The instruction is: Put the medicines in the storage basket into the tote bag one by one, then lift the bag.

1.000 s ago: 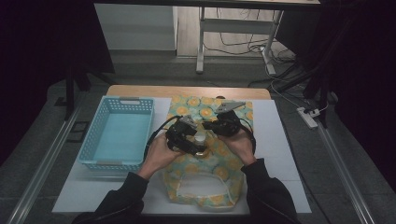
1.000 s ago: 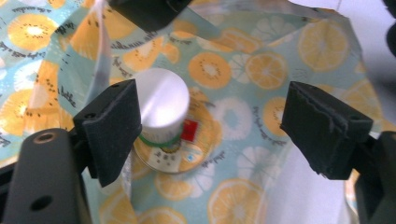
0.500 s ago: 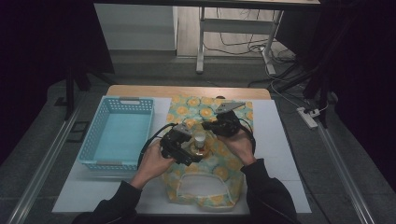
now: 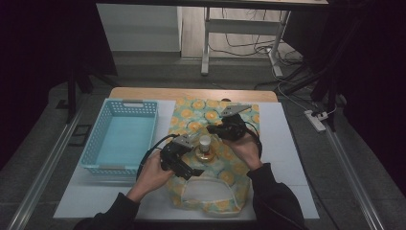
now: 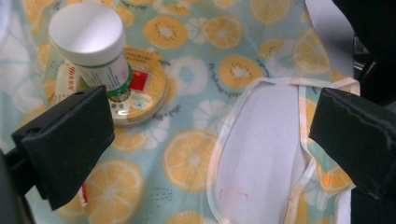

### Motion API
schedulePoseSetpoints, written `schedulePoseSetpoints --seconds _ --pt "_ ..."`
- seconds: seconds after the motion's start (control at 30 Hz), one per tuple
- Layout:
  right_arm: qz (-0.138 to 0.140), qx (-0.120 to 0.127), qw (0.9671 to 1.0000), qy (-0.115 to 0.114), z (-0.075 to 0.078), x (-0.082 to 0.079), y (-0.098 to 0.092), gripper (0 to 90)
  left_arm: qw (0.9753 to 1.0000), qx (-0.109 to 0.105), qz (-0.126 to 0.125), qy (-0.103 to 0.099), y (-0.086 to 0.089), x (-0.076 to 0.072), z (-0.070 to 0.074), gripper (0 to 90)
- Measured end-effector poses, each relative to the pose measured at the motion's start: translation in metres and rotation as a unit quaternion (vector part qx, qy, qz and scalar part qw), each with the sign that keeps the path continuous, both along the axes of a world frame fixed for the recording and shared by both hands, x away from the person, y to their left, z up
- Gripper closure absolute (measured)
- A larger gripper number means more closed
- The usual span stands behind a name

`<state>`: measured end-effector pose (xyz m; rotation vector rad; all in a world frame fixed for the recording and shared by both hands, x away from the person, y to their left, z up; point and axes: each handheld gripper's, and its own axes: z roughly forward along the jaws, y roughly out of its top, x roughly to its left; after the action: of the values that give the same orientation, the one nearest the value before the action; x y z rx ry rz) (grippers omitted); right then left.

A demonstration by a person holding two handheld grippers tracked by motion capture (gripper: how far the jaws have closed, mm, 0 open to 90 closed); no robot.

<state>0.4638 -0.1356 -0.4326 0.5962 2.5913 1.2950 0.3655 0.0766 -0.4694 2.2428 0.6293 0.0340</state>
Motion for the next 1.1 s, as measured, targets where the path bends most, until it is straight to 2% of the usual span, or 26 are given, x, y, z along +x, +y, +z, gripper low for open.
schedulePoseSetpoints --seconds 0.2,0.33,0.47,0.6,0.93,1.1 --pt "0.001 0.001 1.0 -0.001 0.001 -0.001 0.0 89.9 0.9998 -0.006 0.002 0.016 -0.001 -0.007 -0.006 1.5" --pt "0.001 0.002 1.0 -0.001 0.002 -0.002 0.0 89.9 0.9998 -0.008 0.008 0.013 -0.002 -0.01 -0.013 1.5" --pt "0.002 0.002 1.0 -0.002 0.003 -0.002 0.0 89.9 0.9999 0.001 0.015 0.004 -0.005 -0.014 -0.022 0.7" --pt "0.003 0.004 1.0 -0.003 0.003 -0.002 0.0 89.9 0.9998 0.006 0.017 0.012 -0.007 -0.014 -0.028 0.0" --pt "0.004 0.003 1.0 -0.003 0.003 -0.003 0.001 89.9 0.9988 0.041 0.023 0.012 -0.016 -0.015 -0.044 0.0" --pt "0.004 0.001 1.0 -0.002 0.002 -0.003 0.001 89.9 0.9983 0.051 0.027 0.01 -0.02 -0.014 -0.052 0.0"
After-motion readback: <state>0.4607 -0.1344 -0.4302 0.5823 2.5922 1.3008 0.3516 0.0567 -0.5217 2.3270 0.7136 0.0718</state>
